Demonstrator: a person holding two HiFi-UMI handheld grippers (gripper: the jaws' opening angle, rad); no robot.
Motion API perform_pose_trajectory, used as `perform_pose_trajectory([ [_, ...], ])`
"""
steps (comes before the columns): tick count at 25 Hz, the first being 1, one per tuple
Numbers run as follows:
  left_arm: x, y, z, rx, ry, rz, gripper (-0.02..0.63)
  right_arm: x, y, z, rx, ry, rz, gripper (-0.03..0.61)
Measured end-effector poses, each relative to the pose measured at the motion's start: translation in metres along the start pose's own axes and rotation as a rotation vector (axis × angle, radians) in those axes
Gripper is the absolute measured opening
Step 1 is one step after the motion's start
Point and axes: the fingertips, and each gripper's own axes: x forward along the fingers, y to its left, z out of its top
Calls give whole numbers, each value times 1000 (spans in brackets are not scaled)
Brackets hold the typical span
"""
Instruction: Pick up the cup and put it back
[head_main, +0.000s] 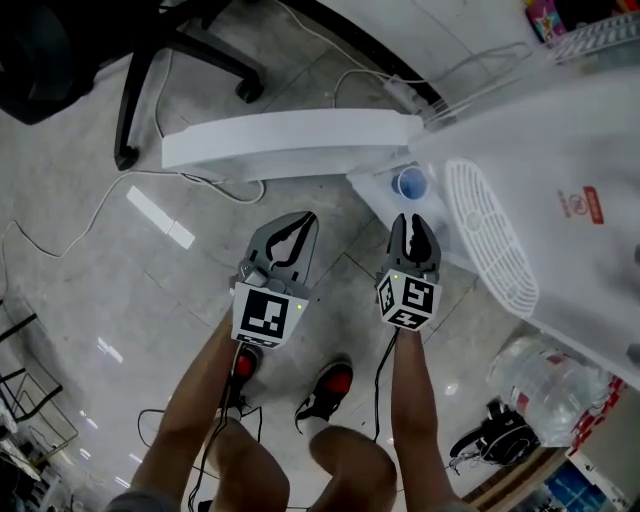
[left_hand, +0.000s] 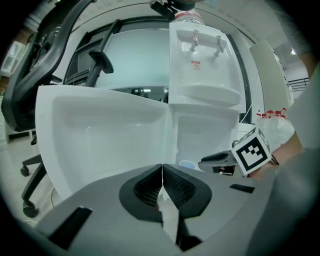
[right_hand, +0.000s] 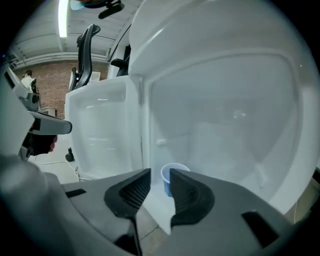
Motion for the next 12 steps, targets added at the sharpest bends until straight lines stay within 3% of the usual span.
perform_pose_trajectory([
  [1, 2, 1, -1, 1, -1, 2, 25, 6, -3, -2, 6, 6, -2, 127],
  [7, 10, 3, -3, 1, -12, 3, 25, 37, -24, -19, 26, 41, -53, 286],
  [12, 19, 6, -3, 12, -23, 3, 25, 55, -33, -29, 18, 60, -56, 334],
])
